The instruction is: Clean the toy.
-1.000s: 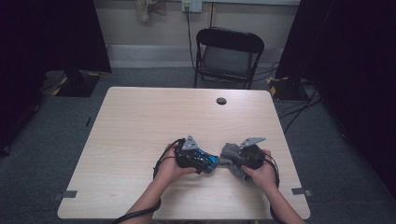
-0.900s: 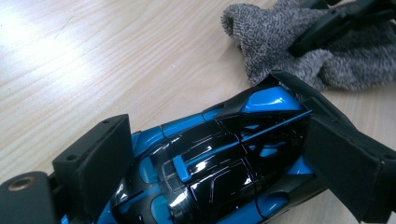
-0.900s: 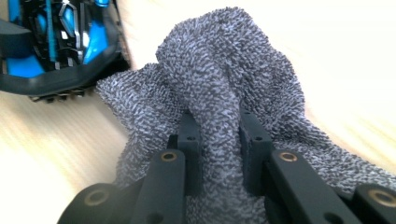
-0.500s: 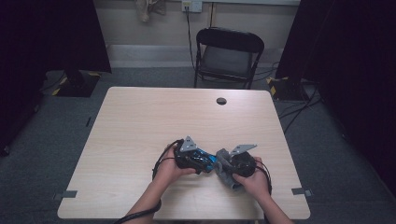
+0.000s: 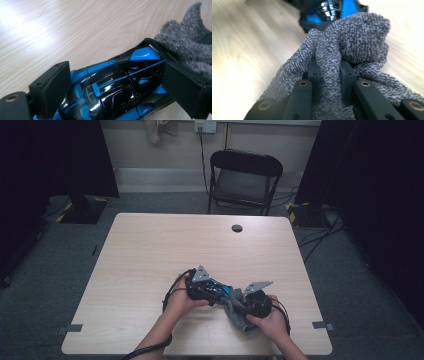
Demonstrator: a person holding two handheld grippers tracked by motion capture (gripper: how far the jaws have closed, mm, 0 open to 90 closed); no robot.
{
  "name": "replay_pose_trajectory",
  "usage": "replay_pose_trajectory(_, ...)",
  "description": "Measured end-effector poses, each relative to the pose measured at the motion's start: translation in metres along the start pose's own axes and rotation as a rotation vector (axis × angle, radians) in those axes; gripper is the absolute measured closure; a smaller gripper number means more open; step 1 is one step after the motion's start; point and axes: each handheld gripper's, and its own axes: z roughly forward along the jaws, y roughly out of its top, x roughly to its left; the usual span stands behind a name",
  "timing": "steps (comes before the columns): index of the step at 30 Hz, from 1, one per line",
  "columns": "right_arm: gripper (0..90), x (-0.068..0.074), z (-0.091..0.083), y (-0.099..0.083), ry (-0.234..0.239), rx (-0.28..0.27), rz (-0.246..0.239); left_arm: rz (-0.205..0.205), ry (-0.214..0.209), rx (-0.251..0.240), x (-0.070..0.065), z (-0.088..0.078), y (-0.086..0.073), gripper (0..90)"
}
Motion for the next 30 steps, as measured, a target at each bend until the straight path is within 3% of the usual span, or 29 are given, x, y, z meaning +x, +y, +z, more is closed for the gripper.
replay_pose_trajectory(15, 75.8, 0.014, 0.004, 0.002, 0.043, 0.006, -0.020, 0.000, 0.000, -0.002, 0.000, 0.001, 0.000, 8.5)
replay_pose_trajectory(22, 76.2, 0.022, 0.006, 0.004, 0.091, 0.009, -0.037, -0.002, 0.001, -0.003, 0.001, 0.000, 0.000, 8.4)
replay_pose_trajectory(26, 76.2, 0.023, 0.003, 0.002, 0.120, 0.010, -0.038, -0.002, 0.000, -0.004, 0.001, 0.000, 0.000, 8.5)
replay_pose_trajectory(30, 76.5, 0.017, -0.008, 0.001, 0.112, -0.007, -0.026, -0.002, -0.002, -0.007, 0.002, 0.000, -0.001, 8.5)
